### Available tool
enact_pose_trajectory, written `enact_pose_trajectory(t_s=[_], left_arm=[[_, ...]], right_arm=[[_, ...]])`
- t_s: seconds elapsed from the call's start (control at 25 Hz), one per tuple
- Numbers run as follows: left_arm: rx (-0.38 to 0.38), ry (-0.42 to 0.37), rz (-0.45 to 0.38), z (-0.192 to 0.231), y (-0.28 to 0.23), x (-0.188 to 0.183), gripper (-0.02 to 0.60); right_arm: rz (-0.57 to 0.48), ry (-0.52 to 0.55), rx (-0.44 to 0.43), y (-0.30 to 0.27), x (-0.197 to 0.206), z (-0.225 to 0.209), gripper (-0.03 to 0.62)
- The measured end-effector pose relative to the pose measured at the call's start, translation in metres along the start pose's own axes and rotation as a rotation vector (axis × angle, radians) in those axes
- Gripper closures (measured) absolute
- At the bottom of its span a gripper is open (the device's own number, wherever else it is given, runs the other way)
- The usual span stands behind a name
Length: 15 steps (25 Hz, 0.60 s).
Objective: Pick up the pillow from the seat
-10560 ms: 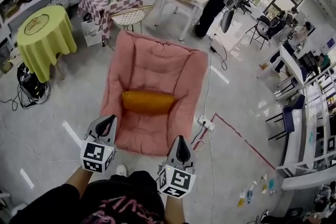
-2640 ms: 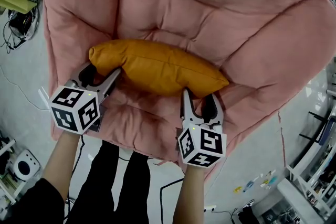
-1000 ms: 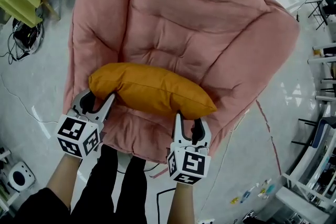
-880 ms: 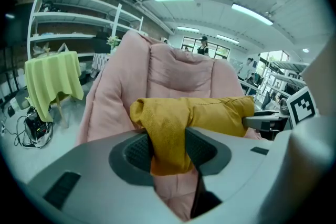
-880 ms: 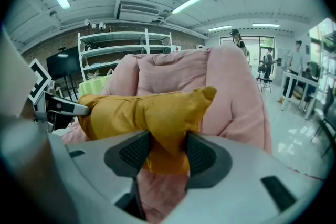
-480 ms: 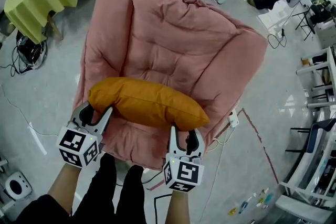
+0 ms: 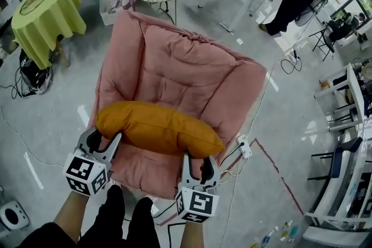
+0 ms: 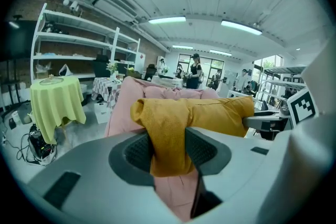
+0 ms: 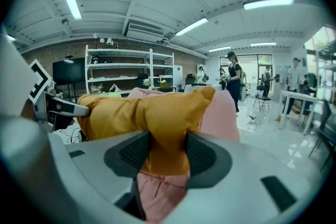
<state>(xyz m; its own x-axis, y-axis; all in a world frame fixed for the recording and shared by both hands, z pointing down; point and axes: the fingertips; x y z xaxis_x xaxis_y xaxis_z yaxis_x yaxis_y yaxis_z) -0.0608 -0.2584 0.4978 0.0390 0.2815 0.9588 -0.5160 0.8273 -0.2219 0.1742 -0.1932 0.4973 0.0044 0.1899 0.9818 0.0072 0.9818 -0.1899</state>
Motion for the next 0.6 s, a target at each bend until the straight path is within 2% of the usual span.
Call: enact_pose_trajectory(t_s=[0.36,0.6], left_arm=[[0.016,-0.011,-0.062,-0.016,0.027,-0.062,0.400],[0.024,-0.010,-0.101,-0.028,0.044,-0.090,0.400]], right_arm=[[-0.063,0.023,0.012,0.027,-0.067,0.003,0.370],[-0.106,0.044,0.020,0.044,-0.101,0.002,0.370]])
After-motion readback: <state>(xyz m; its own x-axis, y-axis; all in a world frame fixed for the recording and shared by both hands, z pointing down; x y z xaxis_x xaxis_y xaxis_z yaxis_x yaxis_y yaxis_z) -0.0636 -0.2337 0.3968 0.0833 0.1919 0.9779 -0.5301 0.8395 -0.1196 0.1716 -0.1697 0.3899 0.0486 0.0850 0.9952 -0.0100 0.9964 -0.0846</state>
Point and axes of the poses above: the fingertips, and each gripper's own axes: y backward along the fingers, z to its left, x out of its underside, and after that the axes turned 14 degrees about -z, right-handed
